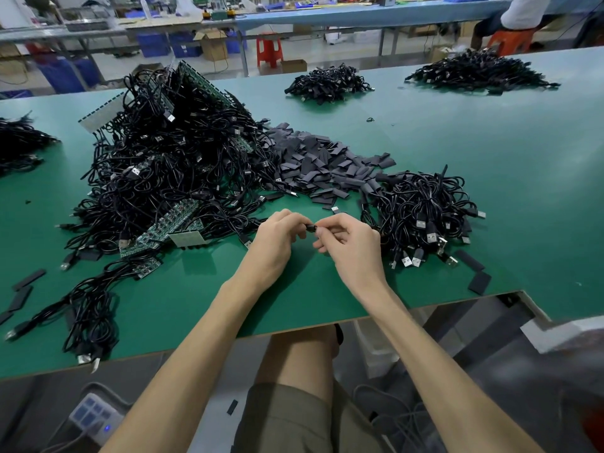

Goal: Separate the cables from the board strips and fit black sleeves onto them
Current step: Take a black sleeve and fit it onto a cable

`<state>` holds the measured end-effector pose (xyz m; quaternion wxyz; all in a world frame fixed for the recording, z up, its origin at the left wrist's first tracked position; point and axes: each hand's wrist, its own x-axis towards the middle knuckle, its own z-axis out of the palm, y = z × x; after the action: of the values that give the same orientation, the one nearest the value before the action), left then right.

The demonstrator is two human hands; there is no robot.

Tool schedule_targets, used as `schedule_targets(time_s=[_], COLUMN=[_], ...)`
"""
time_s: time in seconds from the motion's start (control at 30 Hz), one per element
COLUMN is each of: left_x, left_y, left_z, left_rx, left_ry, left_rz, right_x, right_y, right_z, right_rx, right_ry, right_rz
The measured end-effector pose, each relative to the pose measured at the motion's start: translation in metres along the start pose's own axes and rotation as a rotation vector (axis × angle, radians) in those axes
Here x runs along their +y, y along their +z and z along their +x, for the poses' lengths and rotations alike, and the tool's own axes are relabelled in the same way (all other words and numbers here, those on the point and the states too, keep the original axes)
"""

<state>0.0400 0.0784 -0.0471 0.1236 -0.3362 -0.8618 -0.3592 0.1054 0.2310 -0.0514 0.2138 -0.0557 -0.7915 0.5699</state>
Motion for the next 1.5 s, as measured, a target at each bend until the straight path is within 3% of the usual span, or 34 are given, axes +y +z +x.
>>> schedule_targets(time_s=[0.17, 0.5, 1.1, 1.5], left_x=[-0.003, -0.002, 0.001, 0.0], left_y=[0.001, 0.001, 0.001, 0.0], left_z=[0.001, -0.001, -0.002, -0.001], left_rx=[0.061, 0.048, -0.027, -0.074], left_ry=[-0.13, -0.191, -0.157, -0.186], left_rz=[-0.188, -0.356, -0.2, -0.28], right_x=[-0.002, -0.003, -0.002, -0.003], right_y=[0.006, 0.002, 0.005, 0.003], right_z=[-0.001, -0.002, -0.005, -0.006], right_rx=[-0.038, -0.014, -0.066, -0.048], right_ry=[-0.105, -0.094, -0.125, -0.086], right_rz=[-0.134, -0.134, -0.216, -0.16])
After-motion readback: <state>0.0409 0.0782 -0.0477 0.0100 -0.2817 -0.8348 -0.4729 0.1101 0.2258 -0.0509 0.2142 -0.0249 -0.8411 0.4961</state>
